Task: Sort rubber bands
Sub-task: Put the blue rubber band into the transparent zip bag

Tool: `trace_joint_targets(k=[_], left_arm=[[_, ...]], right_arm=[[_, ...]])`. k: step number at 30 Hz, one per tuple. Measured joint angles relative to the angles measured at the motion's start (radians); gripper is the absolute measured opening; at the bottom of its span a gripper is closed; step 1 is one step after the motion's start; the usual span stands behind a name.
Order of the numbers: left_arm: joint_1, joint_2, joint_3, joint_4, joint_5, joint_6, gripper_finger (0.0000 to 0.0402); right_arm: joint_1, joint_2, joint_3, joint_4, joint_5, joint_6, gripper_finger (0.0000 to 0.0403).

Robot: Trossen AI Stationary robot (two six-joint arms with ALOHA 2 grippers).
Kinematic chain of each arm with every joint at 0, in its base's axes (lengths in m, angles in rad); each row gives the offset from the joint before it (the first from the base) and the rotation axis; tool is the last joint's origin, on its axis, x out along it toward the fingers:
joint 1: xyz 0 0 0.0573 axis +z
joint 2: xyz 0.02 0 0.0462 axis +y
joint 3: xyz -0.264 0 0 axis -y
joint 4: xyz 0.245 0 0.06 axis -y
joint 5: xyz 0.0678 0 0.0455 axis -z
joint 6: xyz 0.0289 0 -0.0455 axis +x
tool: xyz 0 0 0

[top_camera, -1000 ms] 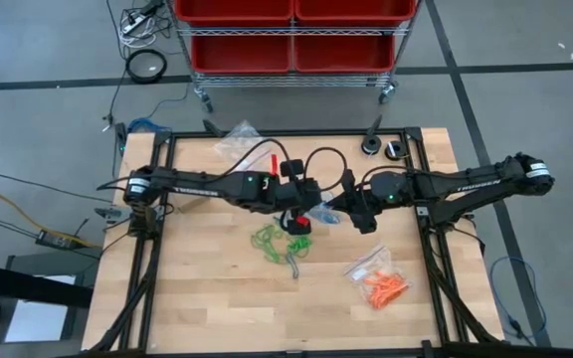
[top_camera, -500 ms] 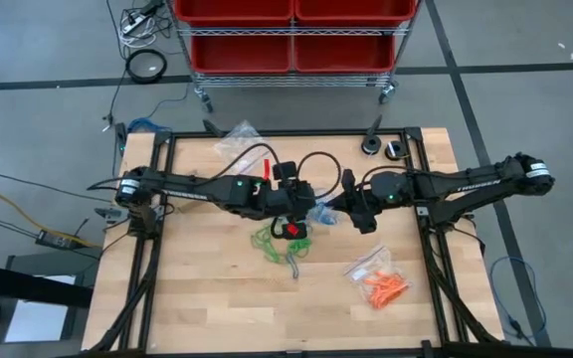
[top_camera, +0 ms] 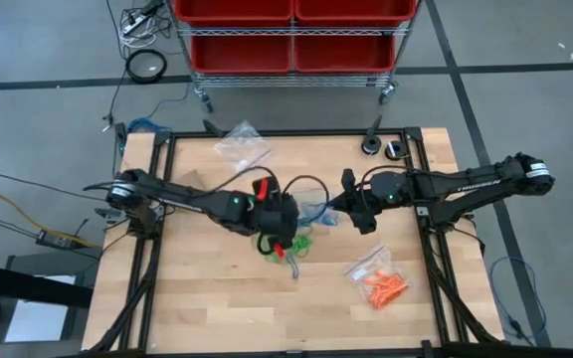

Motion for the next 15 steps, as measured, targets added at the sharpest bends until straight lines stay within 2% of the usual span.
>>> trace_joint_targets(k=[4, 7, 11, 13, 15], left_arm=[[0.0, 0.001, -0.192, 0.229, 0.03, -0.006, 0.0188], [0.007, 0.001, -0.322, 0.467, 0.149, -0.007, 0.0188], [0.003, 0.001, -0.451, 0.713, 0.382, -0.007, 0.0188], [-0.016, 0.001, -0.496, 0.792, 0.435, 0.004, 0.0184], [-0.038, 0.003, -0.529, 0.843, 0.44, 0.031, 0.0177]], right_arm=[[0.0, 0.0, 0.0, 0.0, 0.0, 0.004, 0.0], [0.0, 0.0, 0.0, 0.004, 0.0, 0.005, 0.0], [0.0, 0.0, 0.0, 0.003, -0.001, 0.02, 0.0], [0.0, 0.0, 0.0, 0.004, -0.001, 0.02, 0.0], [0.0, 0.0, 0.0, 0.008, -0.001, 0.02, 0.0]])
